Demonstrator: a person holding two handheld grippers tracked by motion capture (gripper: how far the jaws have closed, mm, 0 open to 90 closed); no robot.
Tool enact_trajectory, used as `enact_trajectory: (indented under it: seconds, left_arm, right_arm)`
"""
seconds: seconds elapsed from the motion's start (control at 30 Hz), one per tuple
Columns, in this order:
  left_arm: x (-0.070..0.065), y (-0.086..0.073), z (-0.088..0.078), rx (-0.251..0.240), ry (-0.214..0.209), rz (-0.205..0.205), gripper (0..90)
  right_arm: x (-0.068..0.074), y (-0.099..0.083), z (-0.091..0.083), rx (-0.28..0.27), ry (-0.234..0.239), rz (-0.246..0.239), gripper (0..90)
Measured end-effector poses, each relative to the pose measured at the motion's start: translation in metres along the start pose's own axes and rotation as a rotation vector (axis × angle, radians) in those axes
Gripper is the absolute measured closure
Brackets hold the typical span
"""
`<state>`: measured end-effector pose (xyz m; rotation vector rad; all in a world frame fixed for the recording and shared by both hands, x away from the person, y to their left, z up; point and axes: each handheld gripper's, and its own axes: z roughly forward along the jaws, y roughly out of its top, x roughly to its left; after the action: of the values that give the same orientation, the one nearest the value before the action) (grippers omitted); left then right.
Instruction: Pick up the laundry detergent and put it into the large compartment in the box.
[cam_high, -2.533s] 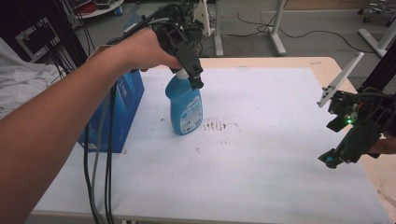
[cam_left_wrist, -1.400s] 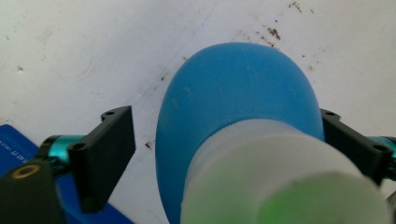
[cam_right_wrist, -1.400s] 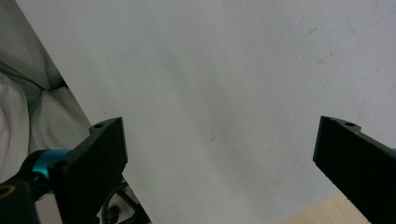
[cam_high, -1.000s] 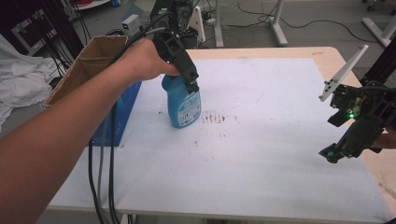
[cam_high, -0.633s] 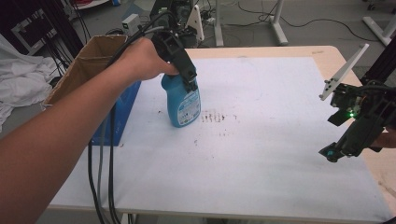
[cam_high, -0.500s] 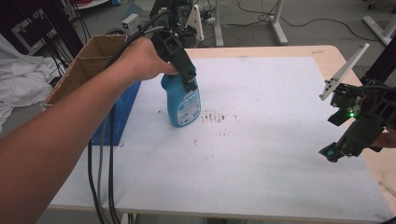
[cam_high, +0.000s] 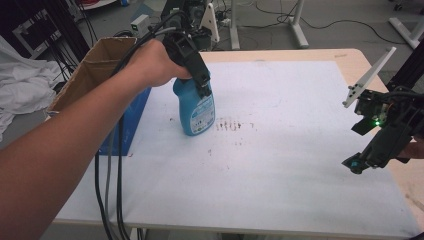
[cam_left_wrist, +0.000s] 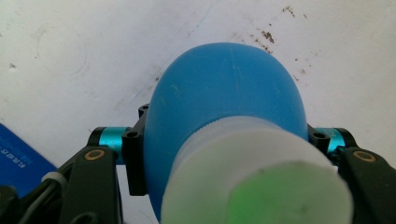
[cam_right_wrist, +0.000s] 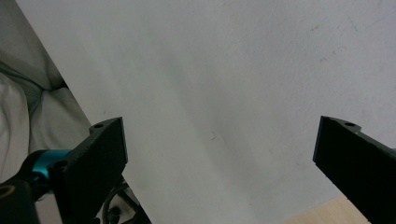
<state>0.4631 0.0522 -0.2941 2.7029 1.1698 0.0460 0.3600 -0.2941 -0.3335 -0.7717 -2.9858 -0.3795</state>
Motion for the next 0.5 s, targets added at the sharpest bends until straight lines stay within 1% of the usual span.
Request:
enact_trajectory:
  seconds: [0.03,0.1,0.23,0.37,0.4,0.47,0.5]
  left_arm:
    - [0.001,-0.001,-0.001,0.000,-0.001,-0.009,37.7]
    - [0.001,-0.002,-0.005,-0.003,-0.006,-0.014,37.7]
    - [0.002,-0.004,-0.027,-0.023,-0.012,-0.010,37.7]
    - [0.001,-0.008,-0.055,-0.011,-0.002,0.047,37.7]
    - [0.001,-0.009,-0.062,-0.012,-0.001,0.064,37.7]
    - [0.000,-0.013,-0.076,-0.021,-0.002,0.082,37.7]
    - [0.001,-0.015,-0.083,-0.018,-0.002,0.101,37.7]
  right_arm:
    - [0.000,0.000,0.000,0.000,0.000,0.000,2.1]
    - [0.000,0.000,0.000,0.001,0.000,0.000,2.1]
    - [-0.001,0.000,0.000,0.001,0.001,0.001,2.1]
    - [0.000,0.002,0.001,0.001,0.003,-0.001,2.1]
    - [0.000,0.002,0.001,0.000,0.004,-0.001,2.1]
    - [0.000,0.002,0.001,-0.001,0.005,0.001,2.1]
    - [0.000,0.002,0.001,-0.001,0.004,0.001,2.1]
